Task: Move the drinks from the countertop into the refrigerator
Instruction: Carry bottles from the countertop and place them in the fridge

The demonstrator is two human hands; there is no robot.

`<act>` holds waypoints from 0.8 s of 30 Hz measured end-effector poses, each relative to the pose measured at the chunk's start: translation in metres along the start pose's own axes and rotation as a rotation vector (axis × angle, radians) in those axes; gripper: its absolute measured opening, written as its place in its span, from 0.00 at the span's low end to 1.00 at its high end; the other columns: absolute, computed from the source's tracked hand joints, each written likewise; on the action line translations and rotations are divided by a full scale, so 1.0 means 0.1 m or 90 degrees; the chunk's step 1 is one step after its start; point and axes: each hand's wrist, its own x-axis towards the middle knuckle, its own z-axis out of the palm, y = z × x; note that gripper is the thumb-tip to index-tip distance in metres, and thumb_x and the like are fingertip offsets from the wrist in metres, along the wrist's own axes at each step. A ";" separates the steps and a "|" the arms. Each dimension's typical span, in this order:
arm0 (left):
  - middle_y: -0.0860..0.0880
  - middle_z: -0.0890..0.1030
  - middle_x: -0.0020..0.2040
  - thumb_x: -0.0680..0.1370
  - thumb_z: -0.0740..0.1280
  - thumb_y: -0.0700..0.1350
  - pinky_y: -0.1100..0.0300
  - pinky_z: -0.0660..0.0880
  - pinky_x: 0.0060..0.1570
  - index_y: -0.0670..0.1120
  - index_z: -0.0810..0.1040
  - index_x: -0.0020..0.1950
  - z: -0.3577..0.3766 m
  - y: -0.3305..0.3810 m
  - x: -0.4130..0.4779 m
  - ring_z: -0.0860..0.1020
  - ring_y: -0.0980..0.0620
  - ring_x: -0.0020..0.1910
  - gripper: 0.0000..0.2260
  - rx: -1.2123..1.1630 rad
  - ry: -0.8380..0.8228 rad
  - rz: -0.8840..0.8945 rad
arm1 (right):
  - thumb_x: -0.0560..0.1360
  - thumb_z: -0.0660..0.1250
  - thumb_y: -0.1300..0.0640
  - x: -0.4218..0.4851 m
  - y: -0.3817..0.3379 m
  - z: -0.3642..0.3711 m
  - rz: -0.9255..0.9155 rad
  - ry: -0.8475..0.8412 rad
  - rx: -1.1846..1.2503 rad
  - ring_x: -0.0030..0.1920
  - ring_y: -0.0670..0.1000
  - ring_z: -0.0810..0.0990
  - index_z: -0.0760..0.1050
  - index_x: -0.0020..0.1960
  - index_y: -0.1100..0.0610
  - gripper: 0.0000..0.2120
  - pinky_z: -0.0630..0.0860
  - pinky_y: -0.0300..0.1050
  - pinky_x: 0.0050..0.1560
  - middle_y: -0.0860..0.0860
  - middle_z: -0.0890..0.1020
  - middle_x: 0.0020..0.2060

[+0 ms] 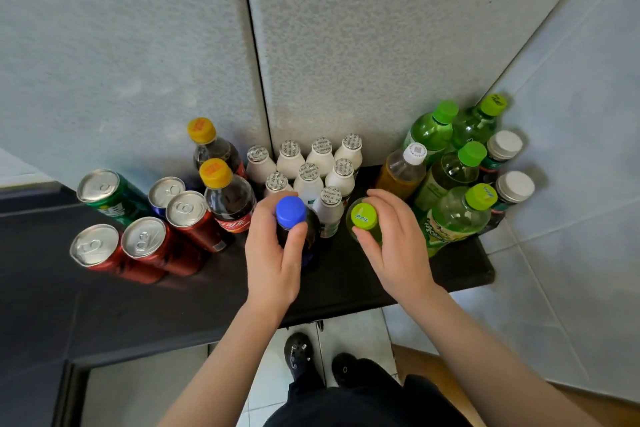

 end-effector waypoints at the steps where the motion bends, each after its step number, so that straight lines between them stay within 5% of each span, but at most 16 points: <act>1: 0.59 0.74 0.54 0.75 0.59 0.48 0.74 0.64 0.56 0.50 0.72 0.59 0.00 0.00 -0.01 0.72 0.66 0.54 0.13 0.003 0.012 0.001 | 0.77 0.59 0.50 0.01 0.00 -0.01 -0.013 -0.012 0.001 0.60 0.51 0.72 0.74 0.58 0.65 0.19 0.63 0.34 0.65 0.59 0.77 0.57; 5: 0.61 0.73 0.49 0.75 0.57 0.50 0.77 0.64 0.50 0.48 0.72 0.56 -0.04 0.11 -0.12 0.71 0.70 0.48 0.13 0.016 0.109 -0.065 | 0.78 0.58 0.50 0.03 0.02 -0.21 0.054 -0.005 0.111 0.57 0.50 0.74 0.73 0.59 0.66 0.20 0.68 0.37 0.62 0.57 0.77 0.54; 11: 0.64 0.76 0.42 0.75 0.57 0.51 0.76 0.66 0.43 0.60 0.70 0.50 -0.25 0.47 -0.47 0.72 0.66 0.41 0.06 0.023 0.185 -0.109 | 0.78 0.56 0.52 -0.07 -0.23 -0.44 0.013 -0.006 0.269 0.50 0.46 0.74 0.72 0.55 0.64 0.16 0.67 0.31 0.55 0.53 0.76 0.49; 18: 0.61 0.80 0.47 0.74 0.56 0.54 0.71 0.70 0.49 0.50 0.77 0.51 -0.53 0.72 -1.21 0.76 0.61 0.48 0.14 -0.001 0.370 -0.234 | 0.77 0.56 0.49 -0.24 -0.50 -0.43 -0.037 -0.141 0.404 0.47 0.43 0.74 0.71 0.52 0.61 0.15 0.68 0.33 0.51 0.51 0.75 0.45; 24: 0.57 0.82 0.48 0.74 0.57 0.55 0.72 0.72 0.47 0.58 0.77 0.49 -0.61 0.92 -2.21 0.78 0.60 0.47 0.11 0.012 0.546 -0.330 | 0.78 0.55 0.47 -0.63 -0.78 -0.21 -0.104 -0.285 0.495 0.45 0.40 0.73 0.70 0.51 0.53 0.11 0.68 0.32 0.49 0.43 0.74 0.44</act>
